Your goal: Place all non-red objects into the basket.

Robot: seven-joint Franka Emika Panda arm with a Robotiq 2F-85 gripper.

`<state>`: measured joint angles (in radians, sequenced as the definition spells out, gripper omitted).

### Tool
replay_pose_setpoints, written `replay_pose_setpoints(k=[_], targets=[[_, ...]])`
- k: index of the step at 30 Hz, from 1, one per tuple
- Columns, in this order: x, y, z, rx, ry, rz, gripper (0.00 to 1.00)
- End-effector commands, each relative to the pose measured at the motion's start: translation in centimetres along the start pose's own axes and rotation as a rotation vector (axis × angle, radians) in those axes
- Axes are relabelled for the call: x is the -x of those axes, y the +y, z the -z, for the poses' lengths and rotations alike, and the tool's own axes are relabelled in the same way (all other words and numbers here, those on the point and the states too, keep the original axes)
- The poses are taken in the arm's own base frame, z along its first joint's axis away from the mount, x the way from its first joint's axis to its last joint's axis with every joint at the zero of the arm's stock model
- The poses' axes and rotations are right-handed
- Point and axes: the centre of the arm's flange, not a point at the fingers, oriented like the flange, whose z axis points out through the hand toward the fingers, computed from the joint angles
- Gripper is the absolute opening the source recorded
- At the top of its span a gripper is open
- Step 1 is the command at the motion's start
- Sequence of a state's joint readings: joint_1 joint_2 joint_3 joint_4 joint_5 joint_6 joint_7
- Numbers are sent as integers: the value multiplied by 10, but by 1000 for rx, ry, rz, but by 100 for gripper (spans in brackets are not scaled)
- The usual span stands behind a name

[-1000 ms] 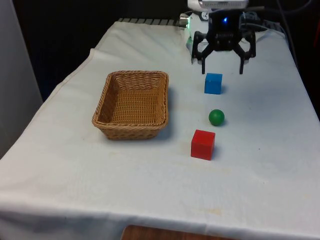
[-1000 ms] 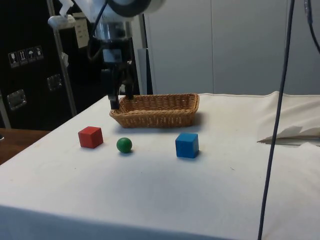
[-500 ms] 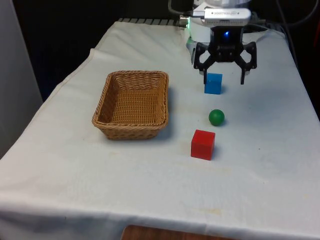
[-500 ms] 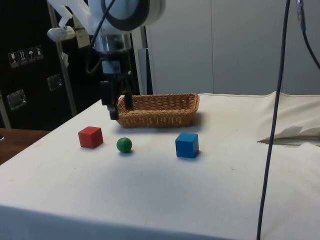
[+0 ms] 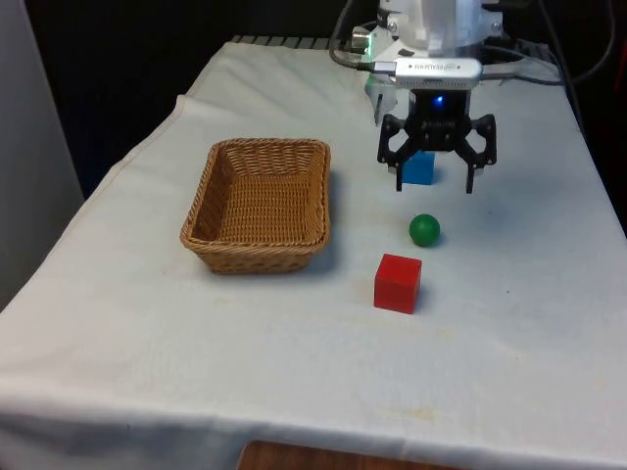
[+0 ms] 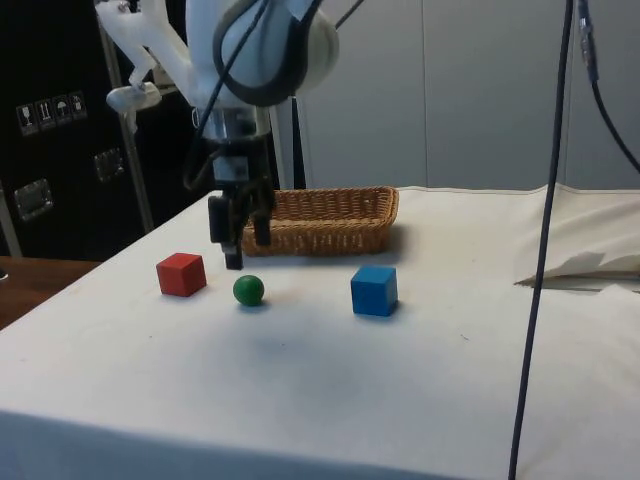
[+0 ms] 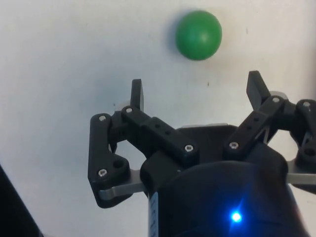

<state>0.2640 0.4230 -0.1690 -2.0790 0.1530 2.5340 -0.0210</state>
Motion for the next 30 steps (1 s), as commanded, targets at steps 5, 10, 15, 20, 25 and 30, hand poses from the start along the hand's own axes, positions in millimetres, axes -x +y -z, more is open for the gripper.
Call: replay_pose_setpoints(k=[5, 10, 15, 20, 25, 30], targets=[[0, 2, -12, 7, 9, -2, 100], [0, 2, -25, 7, 23, -5, 100], [0, 4, -34, 20, 21, -6, 100], [-7, 4, -45, 21, 33, -8, 100], [-9, 6, -50, 23, 33, -12, 100], [-10, 7, -58, 22, 30, -15, 100]])
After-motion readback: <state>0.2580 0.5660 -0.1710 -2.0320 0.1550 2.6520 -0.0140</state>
